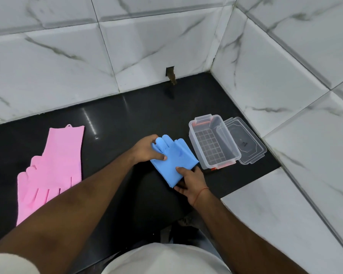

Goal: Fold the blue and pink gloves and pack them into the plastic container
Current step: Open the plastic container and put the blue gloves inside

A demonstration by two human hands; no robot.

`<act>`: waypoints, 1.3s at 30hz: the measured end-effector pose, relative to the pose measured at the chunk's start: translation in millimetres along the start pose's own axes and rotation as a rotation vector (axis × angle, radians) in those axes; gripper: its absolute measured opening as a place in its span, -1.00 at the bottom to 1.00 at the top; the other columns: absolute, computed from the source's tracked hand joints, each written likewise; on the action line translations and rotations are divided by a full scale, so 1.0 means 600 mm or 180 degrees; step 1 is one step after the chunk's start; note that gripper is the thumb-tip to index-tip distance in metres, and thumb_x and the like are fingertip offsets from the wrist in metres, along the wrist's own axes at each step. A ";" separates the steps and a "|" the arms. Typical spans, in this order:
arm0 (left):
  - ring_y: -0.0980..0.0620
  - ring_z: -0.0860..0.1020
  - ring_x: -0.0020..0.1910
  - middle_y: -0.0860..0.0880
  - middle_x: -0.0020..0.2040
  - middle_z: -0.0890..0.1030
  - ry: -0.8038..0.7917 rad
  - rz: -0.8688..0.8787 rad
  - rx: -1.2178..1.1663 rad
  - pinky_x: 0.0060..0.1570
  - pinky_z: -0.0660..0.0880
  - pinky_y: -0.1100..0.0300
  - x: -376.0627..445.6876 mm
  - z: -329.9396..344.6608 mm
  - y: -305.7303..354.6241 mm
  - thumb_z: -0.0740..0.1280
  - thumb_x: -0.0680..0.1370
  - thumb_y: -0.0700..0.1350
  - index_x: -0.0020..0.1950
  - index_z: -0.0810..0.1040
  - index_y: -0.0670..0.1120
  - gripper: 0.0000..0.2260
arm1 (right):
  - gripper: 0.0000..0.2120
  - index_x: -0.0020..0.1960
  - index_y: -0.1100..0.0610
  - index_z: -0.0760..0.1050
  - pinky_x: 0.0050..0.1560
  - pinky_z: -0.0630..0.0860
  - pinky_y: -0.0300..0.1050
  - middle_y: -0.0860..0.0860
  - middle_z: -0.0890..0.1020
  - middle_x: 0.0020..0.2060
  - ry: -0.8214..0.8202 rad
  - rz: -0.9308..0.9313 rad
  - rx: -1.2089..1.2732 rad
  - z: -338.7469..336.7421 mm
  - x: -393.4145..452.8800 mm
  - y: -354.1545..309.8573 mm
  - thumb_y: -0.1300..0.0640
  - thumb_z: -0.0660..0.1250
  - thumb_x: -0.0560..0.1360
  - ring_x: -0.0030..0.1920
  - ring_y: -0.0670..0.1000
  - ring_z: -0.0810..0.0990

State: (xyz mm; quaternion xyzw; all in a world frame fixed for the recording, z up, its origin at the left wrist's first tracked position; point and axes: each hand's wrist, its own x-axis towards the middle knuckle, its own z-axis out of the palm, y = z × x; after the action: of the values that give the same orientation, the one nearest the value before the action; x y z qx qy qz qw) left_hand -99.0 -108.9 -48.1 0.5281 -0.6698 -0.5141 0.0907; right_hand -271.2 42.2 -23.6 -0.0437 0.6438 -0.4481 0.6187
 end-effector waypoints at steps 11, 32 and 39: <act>-0.16 0.78 0.16 -0.15 0.14 0.79 0.0265 0.0125 -0.1791 0.01 0.73 0.03 -0.082 0.001 -0.010 0.68 0.46 -0.24 0.10 0.68 -0.01 -0.69 | -0.61 0.17 -0.25 0.52 0.04 0.74 0.23 -0.12 0.70 0.15 -0.0382 -0.1295 -0.1043 -0.008 -0.043 -0.046 0.17 0.51 0.51 0.17 0.01 0.72; 0.05 0.66 -0.02 -0.02 0.09 0.68 0.0234 0.0997 0.0324 -0.08 0.64 0.14 0.130 0.063 0.298 0.73 0.37 -0.11 0.13 0.52 0.05 -0.51 | -0.70 0.32 0.07 0.50 -0.28 0.72 -0.03 0.12 0.73 0.11 0.0242 -0.0726 0.0222 -0.155 -0.006 -0.172 0.23 0.38 0.61 -0.17 0.16 0.80; 0.14 0.62 -0.04 0.14 0.06 0.62 0.0385 0.0791 0.0396 -0.16 0.52 0.25 0.152 0.091 0.281 0.73 0.36 0.00 0.17 0.51 0.06 -0.47 | -0.68 0.38 0.11 0.44 -0.15 0.76 0.07 0.19 0.73 0.08 0.0332 -0.0605 -0.0099 -0.166 0.017 -0.175 0.17 0.35 0.64 -0.25 0.15 0.80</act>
State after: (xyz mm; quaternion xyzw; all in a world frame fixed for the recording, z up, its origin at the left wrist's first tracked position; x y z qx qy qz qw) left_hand -277.4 -164.4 20.8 0.4757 -0.7539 -0.4236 0.1610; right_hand -409.2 25.9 18.6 -0.0908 0.6750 -0.4964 0.5383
